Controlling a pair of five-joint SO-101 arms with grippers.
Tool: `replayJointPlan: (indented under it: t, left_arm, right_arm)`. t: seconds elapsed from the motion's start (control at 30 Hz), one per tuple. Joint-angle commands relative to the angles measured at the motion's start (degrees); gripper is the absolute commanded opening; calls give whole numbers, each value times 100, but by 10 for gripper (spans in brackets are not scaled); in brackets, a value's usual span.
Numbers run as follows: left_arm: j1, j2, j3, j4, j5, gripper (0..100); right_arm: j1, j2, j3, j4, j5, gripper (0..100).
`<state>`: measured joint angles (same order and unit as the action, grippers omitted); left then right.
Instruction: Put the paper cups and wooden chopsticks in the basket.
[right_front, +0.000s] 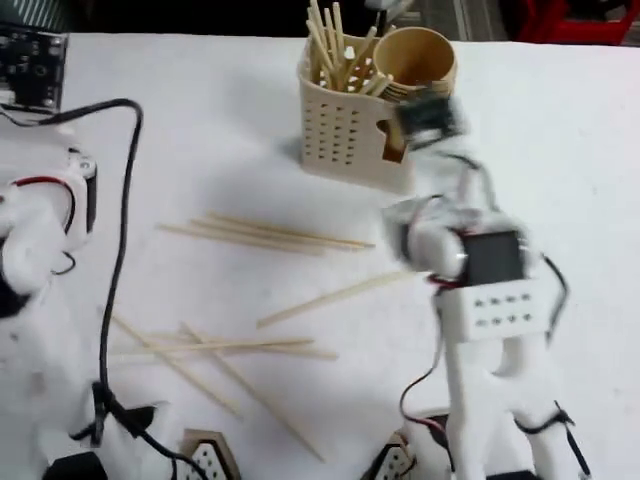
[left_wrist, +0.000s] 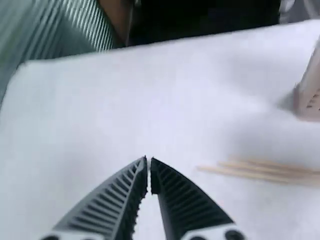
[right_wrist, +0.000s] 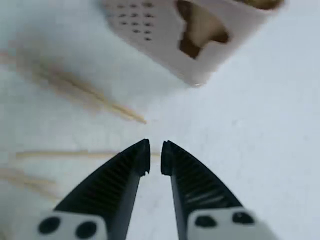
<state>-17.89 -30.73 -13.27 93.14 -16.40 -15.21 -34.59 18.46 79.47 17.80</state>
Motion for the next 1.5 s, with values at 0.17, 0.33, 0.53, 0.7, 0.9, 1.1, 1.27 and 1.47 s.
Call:
replayJointPlan:
  t: [0.17, 0.33, 0.53, 0.7, 0.9, 1.1, 1.27, 1.47]
  left_arm:
    - [-1244, -110, 1776, -1275, 738, 32]
    - [-1640, -110, 2127, -1530, 738, 31]
    - [-1736, -110, 2154, -1503, 738, 31]
    - [-1736, -110, 2154, -1503, 747, 31]
    - [-1736, -110, 2154, -1512, 747, 31]
    - [-1736, -110, 2154, -1486, 747, 31]
    - [-1736, -110, 2154, -1477, 738, 31]
    - [-1736, -110, 2154, -1477, 738, 31]
  right_arm:
    - [-2712, 963, -334, 1059, 765, 50]
    - [-3767, 1358, 246, 532, 765, 67]
    - [-4321, 2202, 932, -655, 774, 265]
    - [-4356, 3240, 615, -1138, 782, 250]
    - [-4664, 4251, 202, -1209, 1415, 216]
    - [-4725, 5024, -281, -1376, 1468, 157]
    - [-4576, 5525, -580, -1446, 1635, 34]
    - [-4365, 5640, -686, -1253, 2004, 19]
